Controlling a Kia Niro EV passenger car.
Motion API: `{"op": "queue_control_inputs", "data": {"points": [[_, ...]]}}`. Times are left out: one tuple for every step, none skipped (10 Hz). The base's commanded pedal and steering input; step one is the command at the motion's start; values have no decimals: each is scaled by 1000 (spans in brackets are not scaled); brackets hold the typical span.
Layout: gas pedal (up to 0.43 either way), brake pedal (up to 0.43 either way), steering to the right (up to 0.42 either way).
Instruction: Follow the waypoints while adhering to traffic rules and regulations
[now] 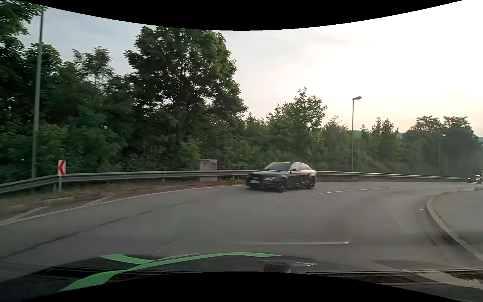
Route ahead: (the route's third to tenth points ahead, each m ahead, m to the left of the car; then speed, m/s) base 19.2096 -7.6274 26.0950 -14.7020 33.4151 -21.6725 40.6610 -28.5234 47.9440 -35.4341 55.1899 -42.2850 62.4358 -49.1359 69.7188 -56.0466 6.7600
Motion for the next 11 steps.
{"op": "queue_control_inputs", "data": {"points": [[87, 0, 231], [87, 0, 239], [110, 0, 244], [118, 0, 251], [118, 0, 252], [118, 0, 245], [130, 0, 243], [157, 0, 228], [197, 0, 214], [197, 0, 212], [197, 0, 210]]}}
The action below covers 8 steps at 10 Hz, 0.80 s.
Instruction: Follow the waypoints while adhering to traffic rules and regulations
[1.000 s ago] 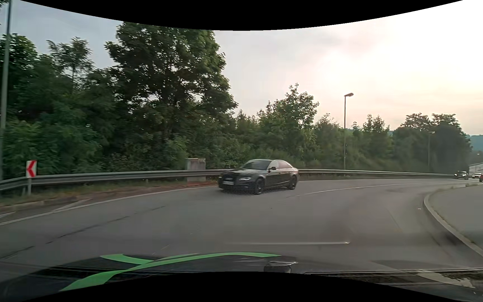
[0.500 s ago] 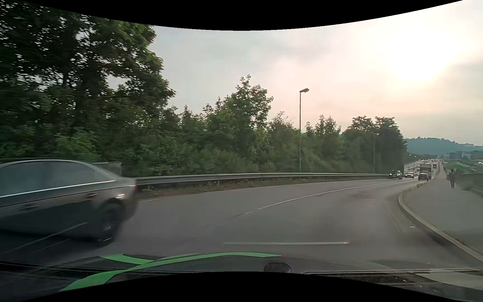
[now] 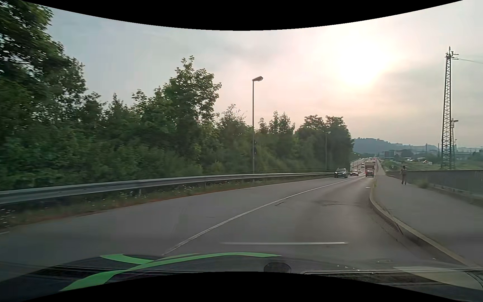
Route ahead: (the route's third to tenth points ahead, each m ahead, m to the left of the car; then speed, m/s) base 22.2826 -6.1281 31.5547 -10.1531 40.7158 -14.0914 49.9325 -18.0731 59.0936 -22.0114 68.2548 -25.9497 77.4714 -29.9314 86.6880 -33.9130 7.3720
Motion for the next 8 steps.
{"op": "queue_control_inputs", "data": {"points": [[197, 0, 201], [189, 0, 190], [189, 0, 179], [189, 0, 169], [189, 0, 163], [189, 0, 155], [189, 0, 143], [189, 0, 130]]}}
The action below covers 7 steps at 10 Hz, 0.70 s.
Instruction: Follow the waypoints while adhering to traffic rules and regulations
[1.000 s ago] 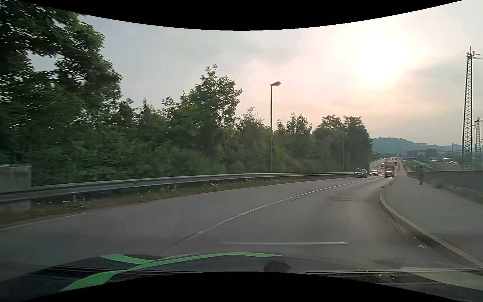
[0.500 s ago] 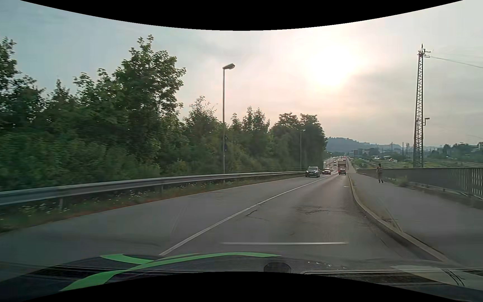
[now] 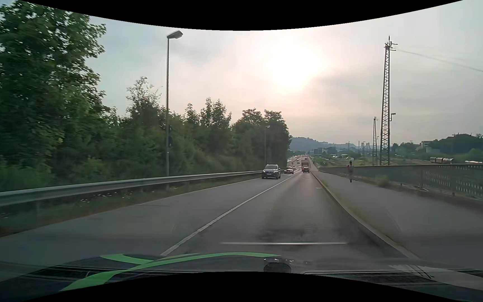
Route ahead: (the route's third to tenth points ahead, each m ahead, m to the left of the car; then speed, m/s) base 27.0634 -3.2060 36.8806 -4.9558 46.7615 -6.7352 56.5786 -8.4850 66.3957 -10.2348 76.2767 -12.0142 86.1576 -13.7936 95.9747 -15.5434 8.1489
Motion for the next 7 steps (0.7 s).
{"op": "queue_control_inputs", "data": {"points": [[189, 0, 120], [189, 0, 109], [189, 0, 99], [189, 0, 89], [189, 0, 76], [189, 0, 67], [189, 0, 55]]}}
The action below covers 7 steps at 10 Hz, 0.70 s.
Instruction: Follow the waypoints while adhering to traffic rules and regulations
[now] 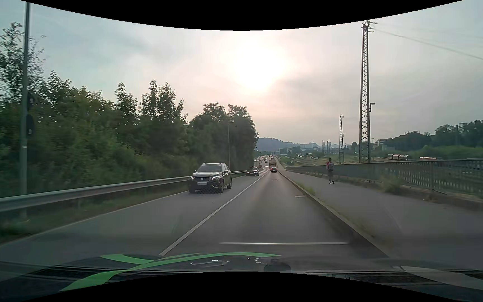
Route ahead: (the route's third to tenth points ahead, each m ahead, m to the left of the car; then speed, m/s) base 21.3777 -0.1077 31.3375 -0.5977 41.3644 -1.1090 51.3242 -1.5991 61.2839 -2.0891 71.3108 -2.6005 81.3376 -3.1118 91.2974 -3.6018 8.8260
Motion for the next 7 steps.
{"op": "queue_control_inputs", "data": {"points": [[189, 0, 44], [189, 0, 38], [189, 0, 32], [189, 0, 26], [189, 0, 23], [189, 0, 20], [189, 0, 20]]}}
